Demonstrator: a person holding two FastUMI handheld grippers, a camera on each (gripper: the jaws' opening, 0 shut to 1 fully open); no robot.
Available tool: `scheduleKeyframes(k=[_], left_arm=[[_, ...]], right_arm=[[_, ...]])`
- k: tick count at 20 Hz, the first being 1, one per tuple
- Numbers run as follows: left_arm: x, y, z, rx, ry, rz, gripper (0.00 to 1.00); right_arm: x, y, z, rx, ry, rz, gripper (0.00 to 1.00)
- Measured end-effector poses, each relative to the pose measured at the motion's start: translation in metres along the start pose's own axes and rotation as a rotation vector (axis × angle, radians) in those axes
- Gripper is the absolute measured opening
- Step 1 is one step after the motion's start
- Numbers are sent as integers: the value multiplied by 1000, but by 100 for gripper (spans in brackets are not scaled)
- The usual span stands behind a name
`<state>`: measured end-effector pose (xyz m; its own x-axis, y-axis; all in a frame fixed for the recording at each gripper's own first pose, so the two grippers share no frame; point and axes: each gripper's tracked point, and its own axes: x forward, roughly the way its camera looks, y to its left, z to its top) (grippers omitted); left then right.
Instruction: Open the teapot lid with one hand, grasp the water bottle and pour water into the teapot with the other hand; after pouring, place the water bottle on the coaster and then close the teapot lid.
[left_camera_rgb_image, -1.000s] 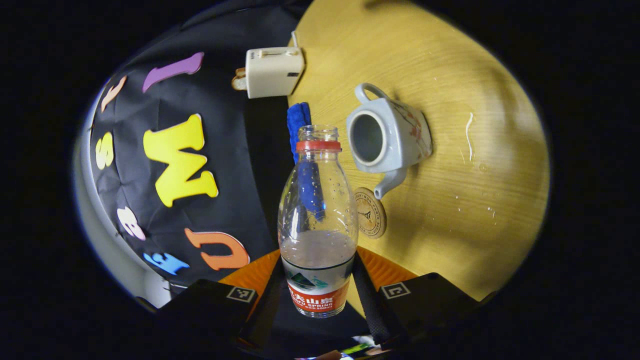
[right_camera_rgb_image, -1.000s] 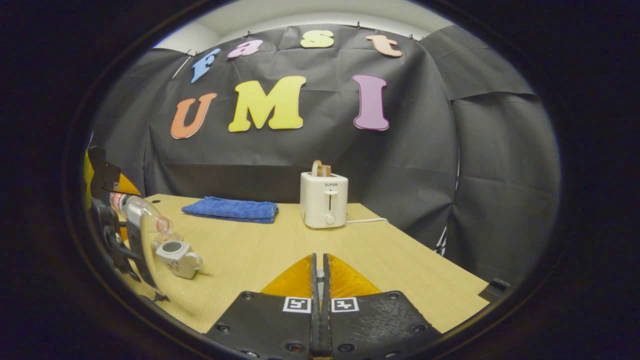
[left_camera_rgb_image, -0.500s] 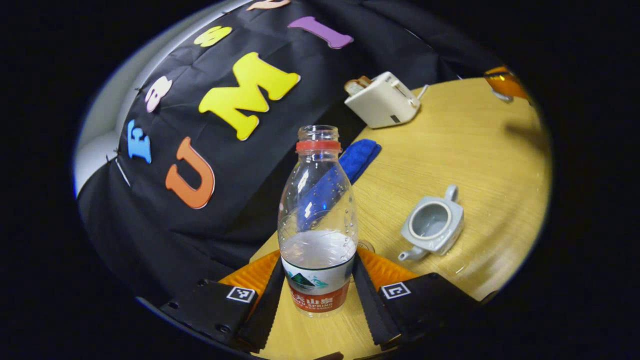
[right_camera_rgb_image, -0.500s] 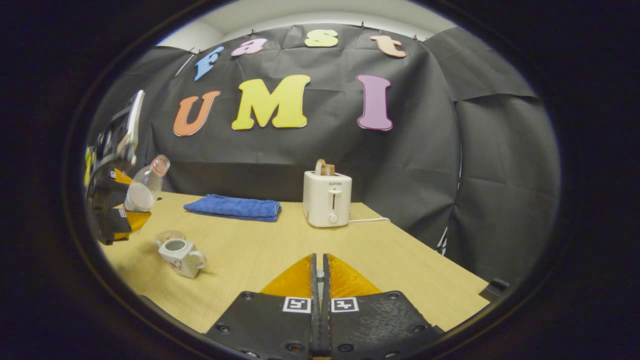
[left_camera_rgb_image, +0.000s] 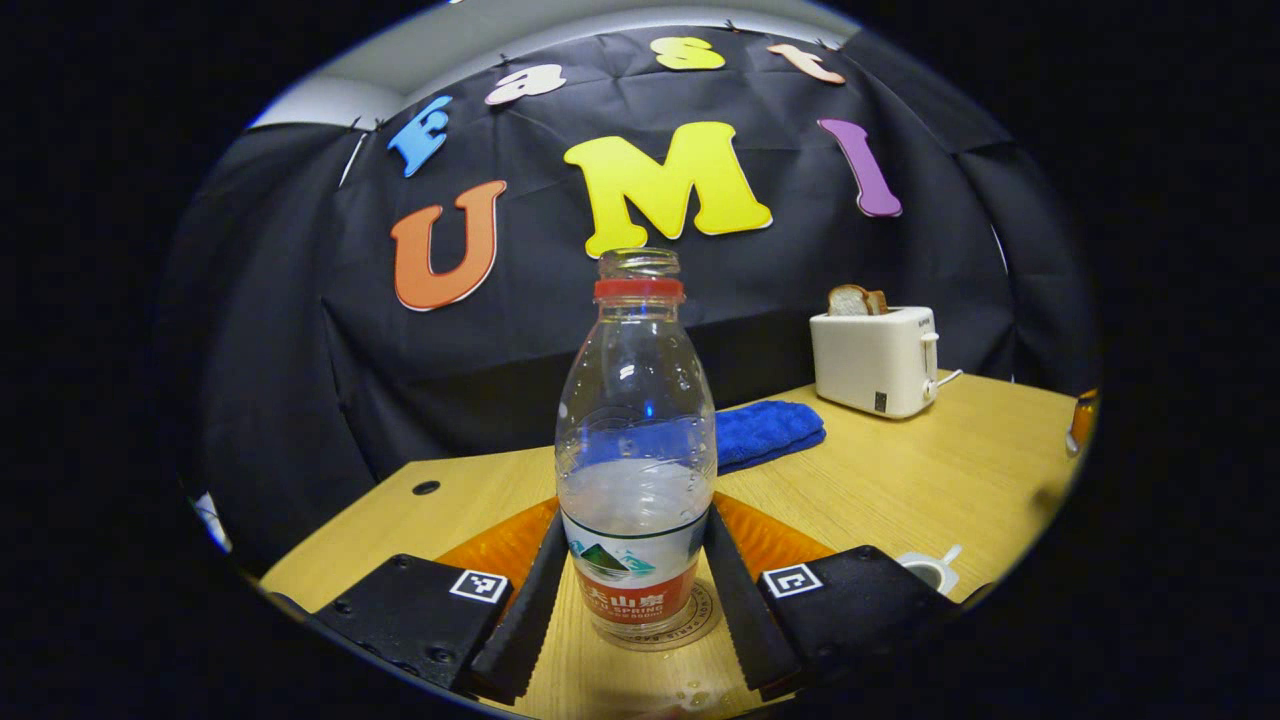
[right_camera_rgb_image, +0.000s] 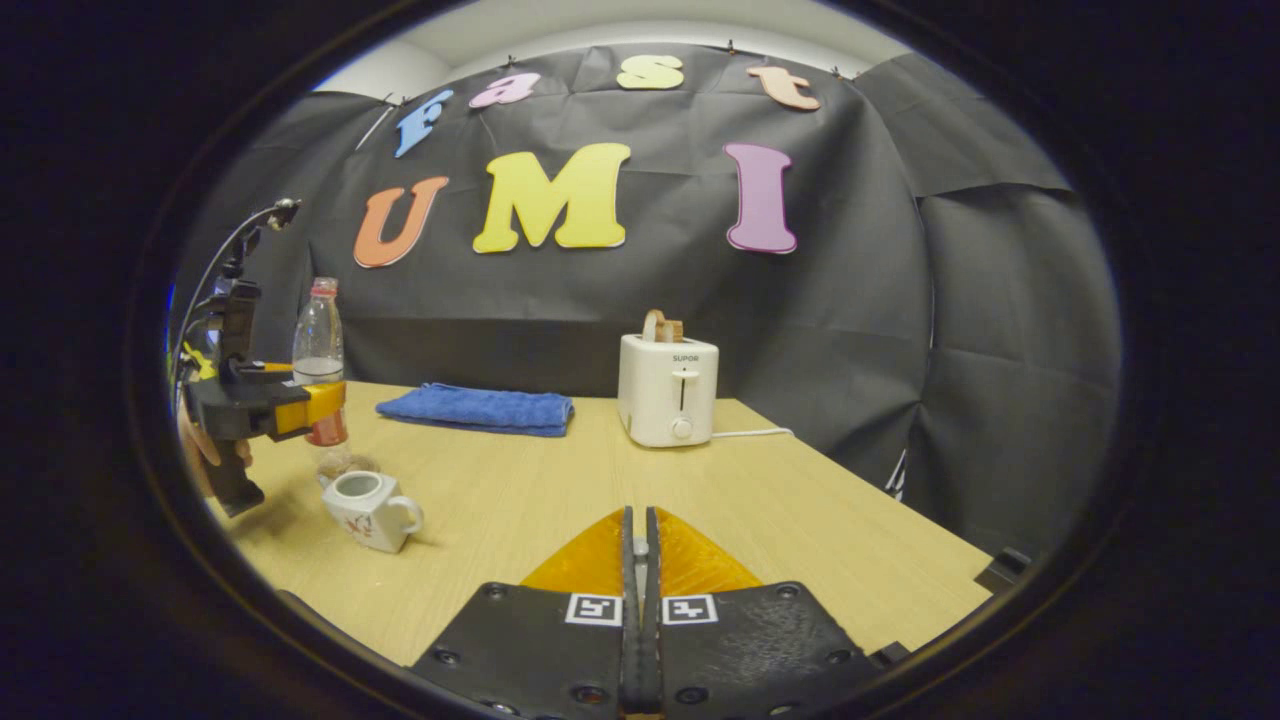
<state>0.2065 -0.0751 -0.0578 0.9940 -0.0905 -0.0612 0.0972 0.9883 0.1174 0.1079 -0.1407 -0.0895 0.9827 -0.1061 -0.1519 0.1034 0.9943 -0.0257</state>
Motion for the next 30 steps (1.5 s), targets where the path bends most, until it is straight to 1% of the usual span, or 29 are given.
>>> scheduleKeyframes(k=[2,3,5,9,12,14,16,18,23,26,30], left_arm=[[8,7,-4,-81,-4,11,77],[12,7,-7,-123,2,1,78],[18,6,-12,-157,13,-14,78],[18,8,-11,-137,12,-5,79],[13,4,-7,-150,13,-30,79],[8,-4,-8,-157,28,-60,79],[8,-2,-12,-148,44,-57,79],[8,0,-9,-160,33,-51,80],[6,6,-14,-138,53,-31,81],[4,4,-19,-148,69,-48,82],[3,8,-27,-162,88,-34,83]], right_arm=[[1,1,0,-4,-5,-1,0],[2,1,-2,-6,-6,0,0],[6,0,-7,-6,4,0,0],[11,-1,-14,-2,22,1,0],[13,-1,-17,-5,27,3,0],[15,0,-20,-4,35,6,0],[15,3,-21,-5,38,9,0],[15,4,-20,-10,34,10,0],[13,8,-20,-15,31,13,0],[12,8,-18,-16,30,14,0],[11,10,-17,-23,28,15,0]])
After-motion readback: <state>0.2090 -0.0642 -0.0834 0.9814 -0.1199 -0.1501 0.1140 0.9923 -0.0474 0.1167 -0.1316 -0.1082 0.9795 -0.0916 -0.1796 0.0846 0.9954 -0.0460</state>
